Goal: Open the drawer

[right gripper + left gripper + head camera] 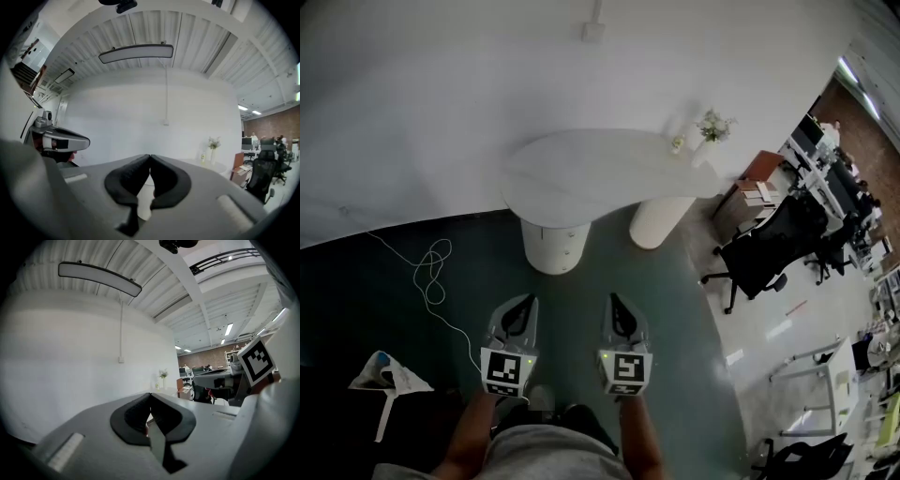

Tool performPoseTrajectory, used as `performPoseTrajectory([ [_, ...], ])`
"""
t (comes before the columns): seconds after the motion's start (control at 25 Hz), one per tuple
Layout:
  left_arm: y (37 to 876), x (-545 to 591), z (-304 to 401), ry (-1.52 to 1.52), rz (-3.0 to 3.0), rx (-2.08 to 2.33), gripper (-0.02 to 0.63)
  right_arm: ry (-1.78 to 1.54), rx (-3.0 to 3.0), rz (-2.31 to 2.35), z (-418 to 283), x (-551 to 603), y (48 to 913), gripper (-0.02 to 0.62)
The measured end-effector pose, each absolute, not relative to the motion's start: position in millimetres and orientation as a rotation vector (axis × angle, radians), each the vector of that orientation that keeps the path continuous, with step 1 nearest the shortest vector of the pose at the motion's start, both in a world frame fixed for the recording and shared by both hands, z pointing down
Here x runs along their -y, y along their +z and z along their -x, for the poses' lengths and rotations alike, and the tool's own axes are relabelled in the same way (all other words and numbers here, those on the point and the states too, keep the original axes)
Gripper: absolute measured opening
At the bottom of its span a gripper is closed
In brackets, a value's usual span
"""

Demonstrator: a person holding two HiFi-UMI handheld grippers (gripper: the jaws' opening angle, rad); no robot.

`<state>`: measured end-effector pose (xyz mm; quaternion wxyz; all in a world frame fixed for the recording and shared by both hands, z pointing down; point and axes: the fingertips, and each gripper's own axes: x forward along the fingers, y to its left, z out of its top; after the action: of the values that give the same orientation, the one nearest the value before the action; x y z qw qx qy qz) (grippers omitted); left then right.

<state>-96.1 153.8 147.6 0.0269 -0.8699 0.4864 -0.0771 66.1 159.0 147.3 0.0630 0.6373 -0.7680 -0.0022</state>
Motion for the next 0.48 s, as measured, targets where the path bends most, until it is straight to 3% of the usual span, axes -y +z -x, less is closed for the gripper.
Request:
performPoseTrajectory([
  [0.48, 156, -115, 121, -0.239, 2.703, -1.461, 0.009, 0.002, 2.295, -1.975, -44, -129, 155, 0.003],
])
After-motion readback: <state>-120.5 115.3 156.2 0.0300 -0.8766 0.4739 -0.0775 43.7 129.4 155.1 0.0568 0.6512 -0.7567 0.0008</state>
